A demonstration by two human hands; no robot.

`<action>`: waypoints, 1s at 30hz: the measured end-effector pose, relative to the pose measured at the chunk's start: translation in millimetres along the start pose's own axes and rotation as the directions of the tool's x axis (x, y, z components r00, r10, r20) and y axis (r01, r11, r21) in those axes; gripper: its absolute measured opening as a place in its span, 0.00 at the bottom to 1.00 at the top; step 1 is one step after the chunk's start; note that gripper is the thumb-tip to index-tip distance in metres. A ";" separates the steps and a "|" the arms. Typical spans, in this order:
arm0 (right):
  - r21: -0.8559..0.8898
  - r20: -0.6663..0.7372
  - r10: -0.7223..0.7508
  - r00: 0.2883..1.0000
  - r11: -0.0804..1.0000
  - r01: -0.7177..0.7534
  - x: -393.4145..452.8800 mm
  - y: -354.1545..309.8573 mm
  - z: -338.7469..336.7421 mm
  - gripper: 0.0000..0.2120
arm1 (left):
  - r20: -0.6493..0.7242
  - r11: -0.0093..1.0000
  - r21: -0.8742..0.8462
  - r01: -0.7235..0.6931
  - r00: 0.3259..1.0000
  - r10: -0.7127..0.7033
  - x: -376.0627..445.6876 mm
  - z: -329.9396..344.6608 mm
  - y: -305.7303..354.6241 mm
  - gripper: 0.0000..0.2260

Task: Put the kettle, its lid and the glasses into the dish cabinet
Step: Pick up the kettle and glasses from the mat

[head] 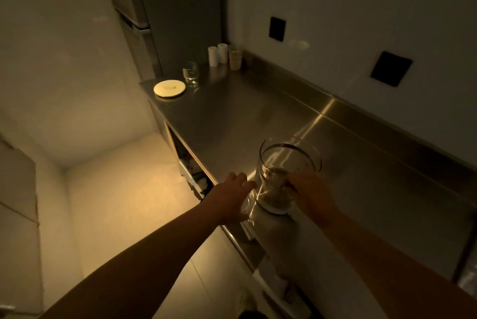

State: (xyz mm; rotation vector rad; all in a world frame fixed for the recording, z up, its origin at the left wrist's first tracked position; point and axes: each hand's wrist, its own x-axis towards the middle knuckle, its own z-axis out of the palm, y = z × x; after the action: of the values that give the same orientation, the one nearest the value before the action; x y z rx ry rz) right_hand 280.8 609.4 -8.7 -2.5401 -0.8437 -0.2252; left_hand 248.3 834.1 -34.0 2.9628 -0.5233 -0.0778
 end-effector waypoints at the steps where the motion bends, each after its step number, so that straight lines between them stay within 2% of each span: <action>1: -0.006 0.027 -0.005 1.000 1.000 0.005 17.4 3.1 5.6 0.03 | -0.005 1.000 0.005 0.004 1.000 -0.004 6.9 -1.8 -12.1 0.35; 7: 0.010 0.054 -0.044 0.998 0.999 0.044 131.4 14.6 35.9 0.05 | -0.013 0.999 0.016 0.035 0.999 -0.035 59.0 -19.2 -91.1 0.35; 11: -0.024 0.007 -0.009 1.000 1.000 0.009 198.3 17.3 55.3 0.02 | 0.012 0.998 0.023 0.063 0.998 -0.063 92.3 -31.0 -143.3 0.36; 14: -0.002 -0.022 -0.020 1.000 1.000 0.020 241.1 16.8 68.3 0.03 | 0.005 0.997 0.017 0.081 0.997 -0.082 113.6 -37.5 -183.4 0.35; 18: -0.018 0.062 -0.023 0.998 1.000 0.024 294.0 16.6 89.5 0.04 | 0.029 0.995 0.017 0.095 0.995 -0.095 138.4 -46.6 -238.4 0.36; 21: -0.058 0.092 0.013 0.996 0.998 -0.008 334.2 13.9 107.1 0.04 | 0.030 0.997 0.028 0.066 0.997 -0.067 161.3 -52.6 -282.0 0.36; 27: -0.045 0.055 0.155 0.986 0.987 -0.153 412.2 1.7 144.9 0.03 | 0.058 0.996 0.055 -0.067 0.996 0.064 214.2 -63.7 -374.8 0.37; 30: -0.091 0.045 0.233 0.971 0.969 -0.228 446.3 -0.6 162.4 0.04 | 0.079 0.992 0.051 -0.118 0.990 0.114 236.6 -69.9 -415.1 0.37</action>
State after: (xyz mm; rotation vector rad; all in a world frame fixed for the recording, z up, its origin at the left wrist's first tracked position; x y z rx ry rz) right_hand 639.1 920.7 -23.3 -2.7079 -0.5607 -0.1198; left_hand 615.6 1147.5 -28.9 2.9856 -0.7180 -0.1668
